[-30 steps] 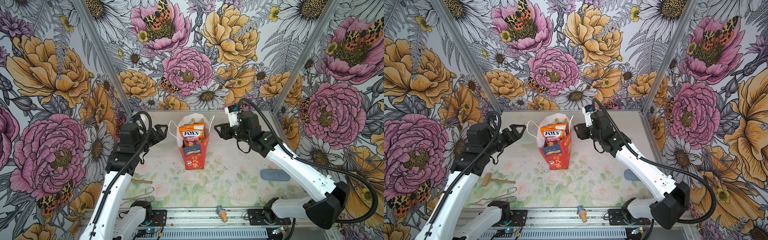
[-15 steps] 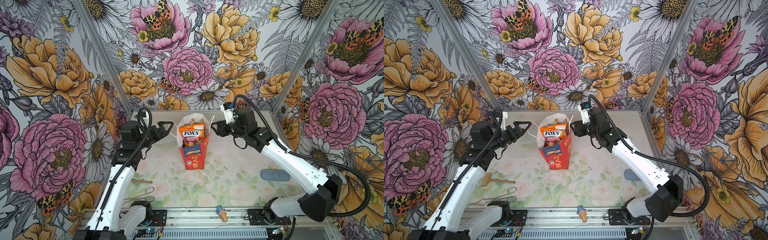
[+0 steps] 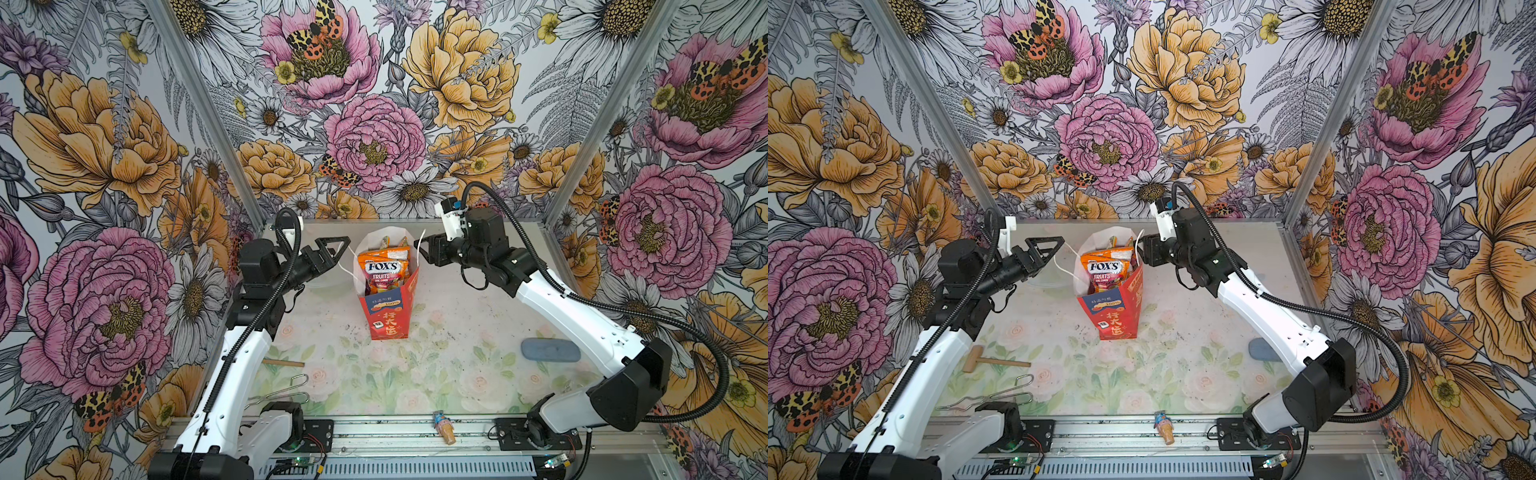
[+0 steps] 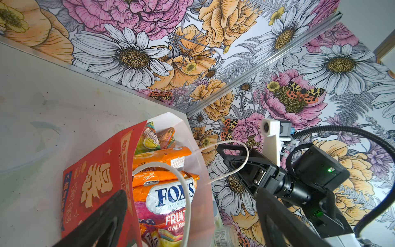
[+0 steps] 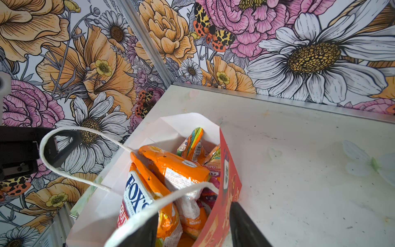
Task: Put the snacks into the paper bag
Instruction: 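Open the left gripper off the paper bag while the right gripper hovers nearby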
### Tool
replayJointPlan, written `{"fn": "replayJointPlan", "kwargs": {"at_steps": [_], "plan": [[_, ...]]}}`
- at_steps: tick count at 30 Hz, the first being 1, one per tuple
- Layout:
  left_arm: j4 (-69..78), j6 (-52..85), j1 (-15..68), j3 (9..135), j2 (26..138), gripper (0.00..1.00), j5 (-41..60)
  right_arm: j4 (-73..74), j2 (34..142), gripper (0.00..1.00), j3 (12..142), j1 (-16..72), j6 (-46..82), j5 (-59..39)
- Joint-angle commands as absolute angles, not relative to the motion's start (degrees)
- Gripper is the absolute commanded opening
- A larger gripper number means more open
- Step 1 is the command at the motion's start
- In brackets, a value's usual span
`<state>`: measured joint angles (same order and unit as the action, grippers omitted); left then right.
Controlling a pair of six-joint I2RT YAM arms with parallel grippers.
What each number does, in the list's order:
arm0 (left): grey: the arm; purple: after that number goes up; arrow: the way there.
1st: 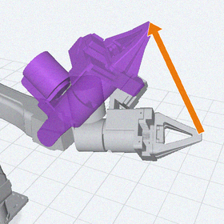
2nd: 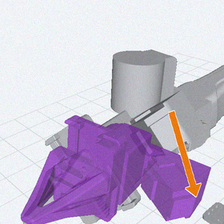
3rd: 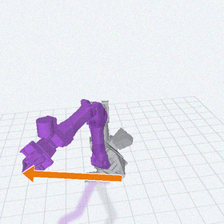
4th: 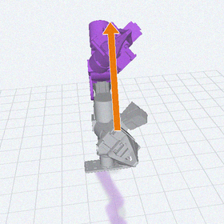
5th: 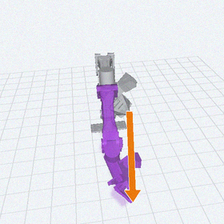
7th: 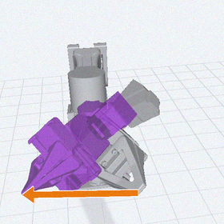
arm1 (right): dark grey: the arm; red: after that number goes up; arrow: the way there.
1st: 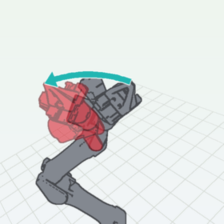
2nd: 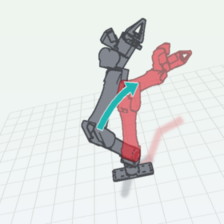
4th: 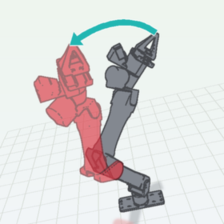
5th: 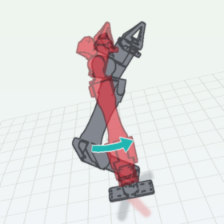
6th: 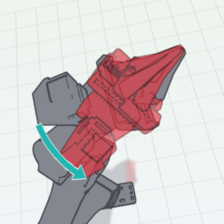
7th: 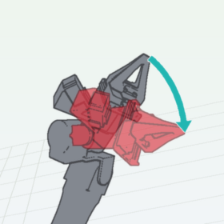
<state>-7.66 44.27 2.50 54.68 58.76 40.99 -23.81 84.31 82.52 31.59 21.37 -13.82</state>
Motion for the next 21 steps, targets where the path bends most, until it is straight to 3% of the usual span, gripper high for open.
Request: {"fn": "replayJointPlan", "kwargs": {"at_steps": [1,21], "plan": [[-2.09,46.98,2.37,53.61,59.7,0.95,43.99,-21.34,85.33,0.55,84.13,31.11,20.91,-15.0],[7.52,54.14,5.8,54.05,63.21,0.93,49.57,-16.8,86.32,0.55,83.18,30.76,20.96,-17.92]]}}
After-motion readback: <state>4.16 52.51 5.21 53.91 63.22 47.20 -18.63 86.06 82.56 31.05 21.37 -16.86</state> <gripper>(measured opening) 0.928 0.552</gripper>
